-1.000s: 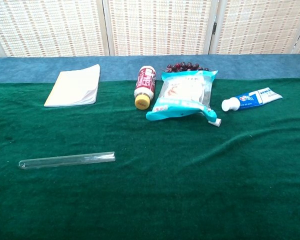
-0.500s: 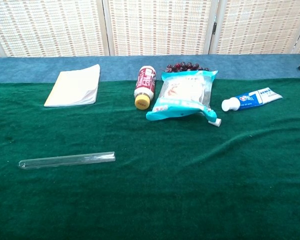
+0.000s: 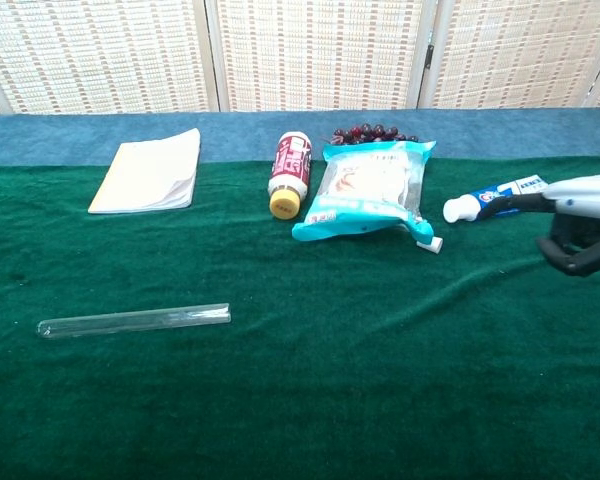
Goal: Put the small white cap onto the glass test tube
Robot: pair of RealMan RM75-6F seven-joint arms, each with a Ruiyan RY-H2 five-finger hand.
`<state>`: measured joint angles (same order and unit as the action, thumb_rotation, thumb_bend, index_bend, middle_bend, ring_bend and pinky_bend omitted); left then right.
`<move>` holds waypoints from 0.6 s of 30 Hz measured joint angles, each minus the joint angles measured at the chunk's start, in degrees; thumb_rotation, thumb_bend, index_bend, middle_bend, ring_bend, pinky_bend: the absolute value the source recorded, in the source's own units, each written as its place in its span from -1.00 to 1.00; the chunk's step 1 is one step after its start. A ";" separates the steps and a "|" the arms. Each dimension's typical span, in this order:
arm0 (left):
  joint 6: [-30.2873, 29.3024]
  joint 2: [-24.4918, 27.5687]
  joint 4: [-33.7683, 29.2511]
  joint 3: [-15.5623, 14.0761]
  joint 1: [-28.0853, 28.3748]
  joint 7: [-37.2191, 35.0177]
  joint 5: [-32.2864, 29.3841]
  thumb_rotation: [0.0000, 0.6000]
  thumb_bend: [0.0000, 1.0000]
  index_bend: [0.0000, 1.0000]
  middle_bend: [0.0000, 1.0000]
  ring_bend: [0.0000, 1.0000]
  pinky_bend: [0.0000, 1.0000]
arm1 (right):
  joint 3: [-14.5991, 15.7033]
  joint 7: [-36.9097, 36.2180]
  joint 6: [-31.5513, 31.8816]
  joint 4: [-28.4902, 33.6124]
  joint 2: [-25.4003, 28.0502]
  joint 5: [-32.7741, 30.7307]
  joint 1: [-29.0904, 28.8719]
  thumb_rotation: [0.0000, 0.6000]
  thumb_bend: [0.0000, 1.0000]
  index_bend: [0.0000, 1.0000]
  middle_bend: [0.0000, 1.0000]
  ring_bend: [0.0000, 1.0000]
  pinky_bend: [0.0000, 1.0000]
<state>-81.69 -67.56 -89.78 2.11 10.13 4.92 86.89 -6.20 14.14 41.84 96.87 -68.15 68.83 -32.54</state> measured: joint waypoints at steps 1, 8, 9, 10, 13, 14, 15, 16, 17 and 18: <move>0.00 -0.07 0.03 -0.02 0.00 0.03 0.03 1.00 -0.69 -0.64 -0.74 -0.72 -1.00 | -0.08 0.30 -0.83 -0.51 -0.66 -0.94 -0.92 0.47 0.63 -0.84 0.80 1.00 1.00; 0.54 -0.24 0.19 -0.10 0.06 0.05 -0.43 1.00 -0.70 -0.65 -0.74 -0.72 -1.00 | -0.18 1.39 -3.45 -3.52 -3.99 -4.75 -4.82 0.46 0.63 -0.84 0.80 1.00 1.00; 0.57 -0.26 0.23 -0.11 0.06 0.03 -0.47 1.00 -0.69 -0.65 -0.74 -0.72 -1.00 | -0.13 1.48 -3.67 -3.76 -4.24 -5.16 -5.18 0.46 0.63 -0.84 0.80 1.00 1.00; 0.60 -0.29 0.26 -0.13 0.04 0.00 -0.53 1.00 -0.70 -0.65 -0.74 -0.72 -1.00 | -0.04 1.66 -3.88 -4.16 -4.55 -5.66 -5.64 0.46 0.63 -0.84 0.80 1.00 1.00; 0.77 -0.39 0.42 -0.16 0.02 -0.07 -0.72 1.00 -0.69 -0.65 -0.74 -0.72 -1.00 | 0.35 2.22 -4.25 -5.23 -5.33 -6.80 -6.69 0.46 0.63 -0.84 0.80 1.00 1.00; 0.83 -0.42 0.46 -0.17 0.02 -0.11 -0.78 1.00 -0.69 -0.65 -0.74 -0.72 -1.00 | 0.49 2.35 -4.35 -5.50 -5.59 -7.16 -6.96 0.46 0.63 -0.84 0.80 1.00 1.00; 0.87 -0.45 0.48 -0.17 0.02 -0.14 -0.83 1.00 -0.69 -0.65 -0.74 -0.72 -1.00 | 0.65 2.47 -4.44 -5.78 -5.85 -7.46 -7.23 0.46 0.63 -0.84 0.80 1.00 1.00; 0.91 -0.50 0.54 -0.18 0.01 -0.20 -0.86 1.00 -0.69 -0.65 -0.74 -0.72 -1.00 | 0.85 2.61 -4.52 -6.11 -6.15 -7.83 -7.58 0.46 0.63 -0.84 0.80 1.00 1.00; 0.91 -0.53 0.56 -0.19 0.01 -0.23 -0.87 1.00 -0.69 -0.65 -0.74 -0.72 -1.00 | 0.99 2.71 -4.53 -6.32 -6.36 -8.08 -7.80 0.46 0.63 -0.84 0.80 1.00 1.00; 0.91 -0.54 0.58 -0.20 0.00 -0.25 -0.87 1.00 -0.69 -0.65 -0.74 -0.71 -1.00 | 1.14 2.80 -4.52 -6.51 -6.57 -8.32 -7.99 0.46 0.63 -0.84 0.80 1.00 1.00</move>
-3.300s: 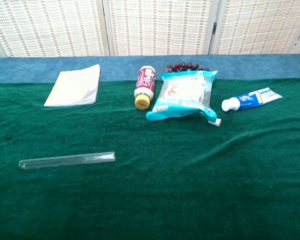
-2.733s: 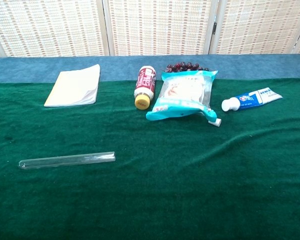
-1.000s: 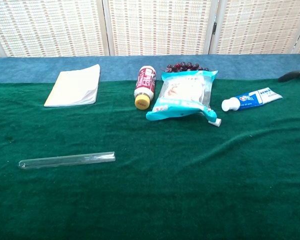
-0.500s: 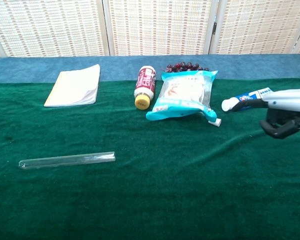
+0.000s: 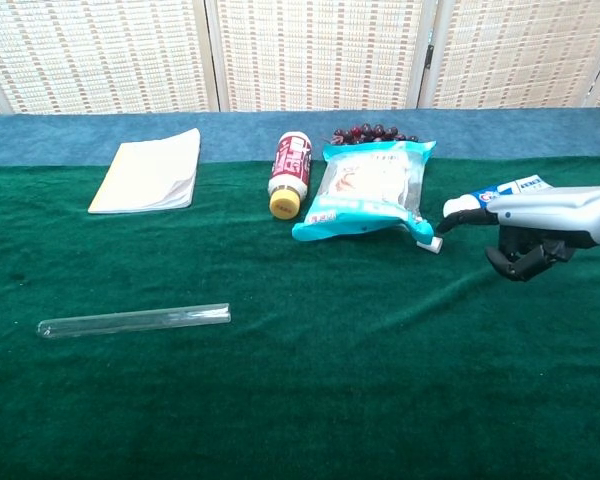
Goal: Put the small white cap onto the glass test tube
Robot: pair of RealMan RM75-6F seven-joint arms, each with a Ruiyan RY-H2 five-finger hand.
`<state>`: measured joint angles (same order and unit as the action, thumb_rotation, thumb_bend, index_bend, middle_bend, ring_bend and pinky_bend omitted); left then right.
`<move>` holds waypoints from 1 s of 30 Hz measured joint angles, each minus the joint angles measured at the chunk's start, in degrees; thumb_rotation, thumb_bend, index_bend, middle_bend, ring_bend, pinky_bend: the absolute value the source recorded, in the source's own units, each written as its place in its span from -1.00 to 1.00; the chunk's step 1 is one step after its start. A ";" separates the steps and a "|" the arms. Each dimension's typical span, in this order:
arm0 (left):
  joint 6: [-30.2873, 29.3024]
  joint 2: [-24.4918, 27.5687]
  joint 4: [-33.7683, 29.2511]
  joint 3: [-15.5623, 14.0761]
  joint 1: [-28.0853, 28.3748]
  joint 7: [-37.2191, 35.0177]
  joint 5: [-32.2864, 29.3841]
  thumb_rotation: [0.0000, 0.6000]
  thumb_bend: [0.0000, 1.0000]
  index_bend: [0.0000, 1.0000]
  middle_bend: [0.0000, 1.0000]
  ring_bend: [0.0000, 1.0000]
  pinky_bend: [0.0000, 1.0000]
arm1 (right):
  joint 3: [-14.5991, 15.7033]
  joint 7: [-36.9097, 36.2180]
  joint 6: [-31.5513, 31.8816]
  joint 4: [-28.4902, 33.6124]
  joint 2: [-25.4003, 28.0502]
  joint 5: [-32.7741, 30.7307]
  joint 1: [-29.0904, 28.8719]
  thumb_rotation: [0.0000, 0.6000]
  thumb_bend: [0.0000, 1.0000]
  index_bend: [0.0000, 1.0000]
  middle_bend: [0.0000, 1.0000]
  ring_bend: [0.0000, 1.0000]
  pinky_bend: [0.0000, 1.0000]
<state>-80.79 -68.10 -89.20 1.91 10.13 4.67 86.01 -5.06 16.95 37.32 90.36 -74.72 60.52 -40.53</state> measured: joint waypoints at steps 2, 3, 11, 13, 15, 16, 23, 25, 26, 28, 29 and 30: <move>-0.03 0.00 0.04 0.00 -0.03 -0.07 -0.02 1.00 -0.69 -0.65 -0.74 -0.71 -1.00 | 0.31 0.11 0.04 -0.35 -0.39 -0.48 -0.39 0.46 0.63 -0.84 0.80 1.00 1.00; -0.04 0.00 0.06 0.01 -0.04 -0.12 -0.03 1.00 -0.69 -0.65 -0.74 -0.71 -1.00 | 0.46 0.14 0.05 -0.49 -0.54 -0.68 -0.56 0.46 0.63 -0.84 0.80 1.00 1.00; 0.06 -0.06 0.20 -0.02 -0.06 -0.31 -0.16 1.00 -0.70 -0.65 -0.74 -0.70 -1.00 | 2.26 0.61 0.61 -0.20 -0.37 -1.81 -1.03 0.46 0.63 -0.84 0.80 1.00 1.00; 0.12 -0.14 0.26 -0.02 -0.02 -0.38 -0.12 1.00 -0.70 -0.65 -0.74 -0.70 -1.00 | 2.90 0.77 1.07 0.36 0.04 -1.90 -0.83 0.46 0.63 -0.84 0.80 1.00 1.00; 0.11 -0.19 0.31 -0.04 0.01 -0.43 -0.01 1.00 -0.70 -0.65 -0.74 -0.70 -1.00 | 3.42 0.81 1.83 1.10 0.51 -1.62 -0.40 0.46 0.63 -0.84 0.80 1.00 1.00; 0.08 -0.21 0.37 -0.07 0.00 -0.47 0.04 1.00 -0.70 -0.65 -0.74 -0.70 -1.00 | 3.84 0.90 2.59 1.78 0.94 -1.21 0.04 0.46 0.63 -0.84 0.80 1.00 1.00; -0.15 -0.20 0.48 0.05 -0.19 -0.61 -0.26 1.00 -0.69 -0.65 -0.73 -0.69 -1.00 | 7.43 0.87 10.95 8.48 5.69 3.88 5.46 0.46 0.63 -0.84 0.80 1.00 1.00; -0.11 -0.30 0.43 0.12 -0.12 -0.61 -0.28 1.00 -0.69 -0.65 -0.73 -0.69 -1.00 | 8.18 0.51 13.80 9.95 7.16 6.01 7.23 0.46 0.63 -0.84 0.80 1.00 1.00; -0.05 -0.34 0.40 0.14 -0.07 -0.59 -0.27 1.00 -0.69 -0.65 -0.73 -0.69 -1.00 | 8.34 0.29 14.76 10.33 7.63 6.88 7.83 0.46 0.63 -0.84 0.80 1.00 1.00; 0.09 -0.45 0.32 0.14 0.07 -0.56 -0.15 1.00 -0.70 -0.65 -0.73 -0.69 -1.00 | 8.24 -0.16 15.56 10.51 8.06 7.91 8.41 0.46 0.63 -0.84 0.80 1.00 1.00; 0.16 -0.47 0.28 0.11 0.12 -0.52 -0.07 1.00 -0.70 -0.65 -0.73 -0.68 -1.00 | 8.01 -0.22 15.38 10.31 7.95 7.88 8.27 0.46 0.63 -0.84 0.80 1.00 1.00; 0.21 -0.47 0.23 0.07 0.15 -0.47 -0.02 1.00 -0.70 -0.65 -0.73 -0.68 -1.00 | 7.68 -0.26 14.99 9.98 7.73 7.71 7.98 0.46 0.63 -0.84 0.80 1.00 1.00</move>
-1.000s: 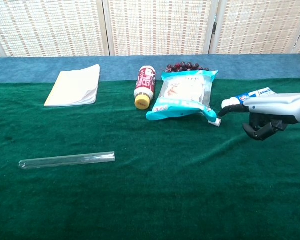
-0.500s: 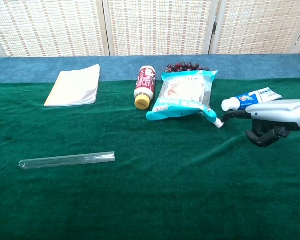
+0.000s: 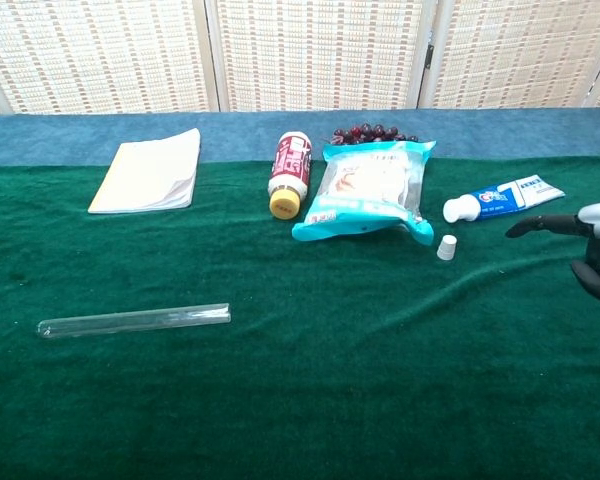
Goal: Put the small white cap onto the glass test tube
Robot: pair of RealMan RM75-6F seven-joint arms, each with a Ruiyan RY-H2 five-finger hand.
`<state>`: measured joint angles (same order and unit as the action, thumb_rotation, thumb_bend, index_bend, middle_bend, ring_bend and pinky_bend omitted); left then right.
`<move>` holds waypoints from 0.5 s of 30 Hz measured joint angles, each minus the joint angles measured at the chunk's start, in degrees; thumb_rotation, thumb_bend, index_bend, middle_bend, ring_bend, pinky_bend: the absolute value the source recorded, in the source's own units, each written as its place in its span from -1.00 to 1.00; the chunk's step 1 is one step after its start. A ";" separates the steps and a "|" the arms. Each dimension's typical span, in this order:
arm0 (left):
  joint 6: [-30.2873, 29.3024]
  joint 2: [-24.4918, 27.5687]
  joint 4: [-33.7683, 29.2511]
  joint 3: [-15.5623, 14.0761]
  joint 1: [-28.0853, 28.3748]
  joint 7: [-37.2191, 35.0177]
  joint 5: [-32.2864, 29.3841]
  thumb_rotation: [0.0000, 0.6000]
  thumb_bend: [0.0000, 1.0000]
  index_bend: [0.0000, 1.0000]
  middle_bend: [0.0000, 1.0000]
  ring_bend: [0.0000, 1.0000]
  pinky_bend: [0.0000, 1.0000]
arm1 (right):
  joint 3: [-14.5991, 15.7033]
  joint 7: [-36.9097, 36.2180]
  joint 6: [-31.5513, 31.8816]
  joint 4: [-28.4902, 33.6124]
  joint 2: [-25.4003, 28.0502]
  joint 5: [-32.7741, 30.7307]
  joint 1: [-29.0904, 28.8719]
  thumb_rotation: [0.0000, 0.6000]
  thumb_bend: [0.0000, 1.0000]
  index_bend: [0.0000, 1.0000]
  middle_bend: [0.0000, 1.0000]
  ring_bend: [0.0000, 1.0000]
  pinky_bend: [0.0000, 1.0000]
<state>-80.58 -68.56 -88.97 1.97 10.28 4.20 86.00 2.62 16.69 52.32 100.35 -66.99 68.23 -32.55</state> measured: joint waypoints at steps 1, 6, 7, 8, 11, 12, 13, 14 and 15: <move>0.02 0.05 -0.06 -0.05 0.01 0.04 0.05 1.00 -0.70 -0.65 -0.73 -0.68 -1.00 | -0.49 -0.01 -0.71 -0.54 -0.43 -0.34 -0.53 0.47 0.63 -0.84 0.80 1.00 1.00; -0.27 0.36 -0.23 -0.09 -0.28 -0.04 -0.13 1.00 -0.69 -0.65 -0.73 -0.67 -1.00 | -2.77 0.85 -4.08 -3.11 -2.85 -2.70 -3.59 0.46 0.63 -0.84 0.80 1.00 1.00; -0.26 0.45 -0.27 -0.12 -0.35 -0.01 -0.24 1.00 -0.69 -0.65 -0.73 -0.67 -1.00 | -3.27 1.27 -4.85 -3.70 -3.47 -3.43 -4.38 0.46 0.63 -0.84 0.80 1.00 1.00; -0.23 0.52 -0.30 -0.17 -0.41 0.01 -0.31 1.00 -0.69 -0.65 -0.73 -0.67 -1.00 | -3.56 1.57 -5.42 -4.07 -3.86 -3.98 -4.95 0.46 0.63 -0.84 0.80 1.00 1.00; -0.22 0.54 -0.30 -0.23 -0.51 -0.12 -0.40 1.00 -0.69 -0.65 -0.73 -0.67 -1.00 | -4.32 2.50 -7.35 -5.22 -5.18 -5.94 -6.68 0.46 0.63 -0.84 0.80 1.00 1.00; -0.20 0.51 -0.26 -0.25 -0.54 -0.15 -0.44 1.00 -0.69 -0.65 -0.73 -0.67 -1.00 | -4.47 2.80 -7.86 -5.61 -5.60 -6.52 -7.16 0.46 0.63 -0.84 0.80 1.00 1.00; -0.13 0.47 -0.21 -0.26 -0.54 -0.18 -0.48 1.00 -0.70 -0.65 -0.73 -0.67 -1.00 | -4.61 3.17 -8.47 -6.11 -6.11 -7.29 -7.74 0.46 0.63 -0.84 0.80 1.00 1.00; -0.05 0.44 -0.17 -0.28 -0.53 -0.19 -0.50 1.00 -0.70 -0.65 -0.73 -0.67 -1.00 | -4.69 3.38 -8.88 -6.47 -6.46 -7.86 -8.10 0.46 0.63 -0.84 0.80 1.00 1.00; 0.02 0.42 -0.12 -0.31 -0.52 -0.21 -0.52 1.00 -0.70 -0.65 -0.73 -0.67 -1.00 | -4.76 3.54 -9.23 -6.84 -6.77 -8.44 -8.36 0.46 0.63 -0.84 0.80 1.00 1.00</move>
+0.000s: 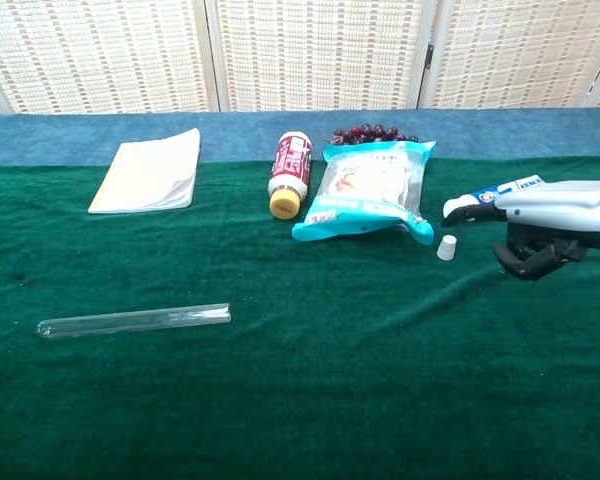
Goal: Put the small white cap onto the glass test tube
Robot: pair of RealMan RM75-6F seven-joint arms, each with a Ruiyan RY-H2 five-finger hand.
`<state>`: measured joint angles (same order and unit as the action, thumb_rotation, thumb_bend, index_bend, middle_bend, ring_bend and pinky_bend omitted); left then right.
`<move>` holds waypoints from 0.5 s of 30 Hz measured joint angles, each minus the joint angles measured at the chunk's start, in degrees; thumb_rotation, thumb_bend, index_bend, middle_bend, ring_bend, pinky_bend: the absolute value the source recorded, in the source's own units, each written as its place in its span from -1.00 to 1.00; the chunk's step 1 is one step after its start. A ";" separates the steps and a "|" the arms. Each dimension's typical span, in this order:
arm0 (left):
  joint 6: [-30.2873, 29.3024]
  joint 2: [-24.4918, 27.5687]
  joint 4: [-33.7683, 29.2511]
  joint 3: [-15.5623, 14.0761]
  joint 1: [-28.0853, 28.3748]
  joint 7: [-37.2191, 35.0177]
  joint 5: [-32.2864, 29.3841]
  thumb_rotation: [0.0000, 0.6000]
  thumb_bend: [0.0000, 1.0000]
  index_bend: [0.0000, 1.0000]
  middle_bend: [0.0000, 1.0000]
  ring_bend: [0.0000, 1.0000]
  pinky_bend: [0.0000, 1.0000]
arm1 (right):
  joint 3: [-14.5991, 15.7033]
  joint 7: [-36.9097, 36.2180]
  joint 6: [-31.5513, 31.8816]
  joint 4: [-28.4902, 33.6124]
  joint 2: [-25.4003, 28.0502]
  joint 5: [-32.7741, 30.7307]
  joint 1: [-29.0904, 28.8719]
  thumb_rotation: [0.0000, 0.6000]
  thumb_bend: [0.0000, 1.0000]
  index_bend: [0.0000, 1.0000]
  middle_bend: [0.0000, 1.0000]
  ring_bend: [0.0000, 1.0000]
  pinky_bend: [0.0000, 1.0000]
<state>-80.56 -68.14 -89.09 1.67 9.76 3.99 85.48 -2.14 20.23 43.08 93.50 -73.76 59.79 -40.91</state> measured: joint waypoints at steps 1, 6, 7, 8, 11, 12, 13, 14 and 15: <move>0.07 -0.02 0.06 -0.03 0.01 -0.03 0.00 1.00 -0.70 -0.65 -0.73 -0.67 -1.00 | -0.08 0.15 -0.44 -0.54 -0.38 -0.75 -0.33 0.46 0.63 -0.84 0.80 1.00 1.00; 0.35 -0.19 0.26 0.00 0.15 -0.09 -0.08 1.00 -0.70 -0.65 -0.73 -0.67 -1.00 | -0.14 0.23 -2.15 -2.73 -1.95 -2.97 -1.69 0.46 0.63 -0.79 0.80 1.00 1.00; 0.35 -0.20 0.25 -0.01 0.16 -0.10 -0.05 1.00 -0.70 -0.65 -0.73 -0.67 -1.00 | 0.00 0.22 -2.31 -2.84 -2.09 -3.05 -1.82 0.46 0.63 -0.78 0.80 1.00 1.00; 0.34 -0.21 0.26 -0.02 0.15 -0.11 -0.04 1.00 -0.70 -0.65 -0.73 -0.67 -1.00 | 0.13 0.21 -2.38 -2.85 -2.12 -3.04 -1.87 0.46 0.63 -0.75 0.80 1.00 1.00; 0.13 -0.25 0.31 -0.02 0.06 -0.24 0.02 1.00 -0.70 -0.65 -0.73 -0.66 -1.00 | 0.67 0.14 -2.09 -2.18 -1.81 -2.55 -1.62 0.46 0.63 -0.72 0.80 1.00 1.00; 0.10 -0.30 0.38 -0.01 0.03 -0.34 -0.01 1.00 -0.70 -0.65 -0.72 -0.65 -1.00 | 0.95 0.12 -1.66 -1.59 -1.47 -2.26 -1.30 0.46 0.63 -0.72 0.80 1.00 1.00; 0.11 -0.39 0.52 -0.01 0.02 -0.44 -0.02 1.00 -0.69 -0.65 -0.72 -0.65 -1.00 | 1.41 0.08 -0.78 -0.52 -0.85 -1.75 -0.69 0.45 0.63 -0.72 0.80 1.00 1.00; 0.16 -0.44 0.62 -0.02 0.03 -0.50 -0.01 1.00 -0.69 -0.65 -0.72 -0.64 -1.00 | 1.84 0.05 0.09 0.45 -0.25 -1.28 -0.09 0.45 0.63 -0.72 0.80 1.00 1.00; 0.18 -0.48 0.68 -0.04 0.04 -0.57 0.02 1.00 -0.69 -0.65 -0.72 -0.64 -1.00 | 2.35 0.05 1.08 1.51 0.47 -0.76 0.61 0.45 0.63 -0.72 0.80 1.00 1.00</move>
<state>-80.37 -68.63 -88.41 1.63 9.80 3.42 85.50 0.22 20.28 44.16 95.01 -73.29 59.03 -40.30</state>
